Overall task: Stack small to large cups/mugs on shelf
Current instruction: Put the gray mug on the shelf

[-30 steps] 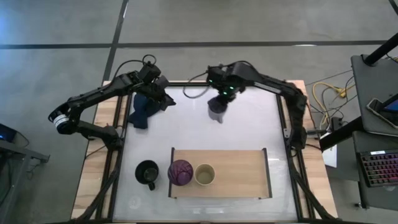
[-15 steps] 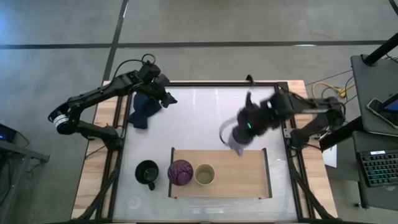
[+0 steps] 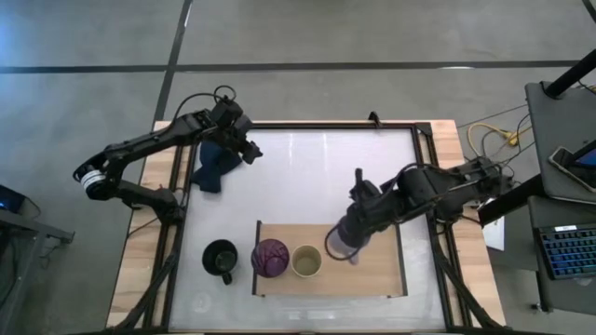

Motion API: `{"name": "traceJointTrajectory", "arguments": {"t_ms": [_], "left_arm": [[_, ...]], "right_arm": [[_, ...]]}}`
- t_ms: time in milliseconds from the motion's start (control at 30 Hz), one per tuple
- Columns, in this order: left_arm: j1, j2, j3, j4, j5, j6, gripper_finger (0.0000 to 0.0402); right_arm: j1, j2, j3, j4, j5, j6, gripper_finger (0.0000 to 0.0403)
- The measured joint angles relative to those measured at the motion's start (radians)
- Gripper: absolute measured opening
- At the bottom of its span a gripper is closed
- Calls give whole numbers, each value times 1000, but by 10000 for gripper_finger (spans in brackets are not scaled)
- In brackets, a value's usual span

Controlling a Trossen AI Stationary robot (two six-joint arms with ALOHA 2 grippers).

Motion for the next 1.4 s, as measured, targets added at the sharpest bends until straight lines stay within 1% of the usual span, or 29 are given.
{"name": "traceJointTrajectory", "arguments": {"t_ms": [133, 233, 467, 633, 800, 1033, 1400], "left_arm": [[0, -2, -21, -2, 0, 2, 143], [-1, -2, -27, -2, 1, 2, 143], [-1, -12, -26, 0, 1, 2, 143], [-1, -12, -25, 1, 2, 3, 143], [-1, -12, -25, 1, 2, 2, 143], [0, -13, -25, 1, 2, 3, 143], [0, -13, -25, 1, 2, 3, 143]], "right_arm": [[11, 45, 46, -1, -46, 3, 14], [41, 63, 48, -1, -75, 39, 14], [127, 75, 40, -2, -78, 201, 14], [158, 86, 40, 0, -68, 251, 14], [163, 112, 39, 4, -48, 240, 14], [162, 139, 38, -3, -51, 194, 22], [159, 161, 36, 19, -25, 209, 26]]}}
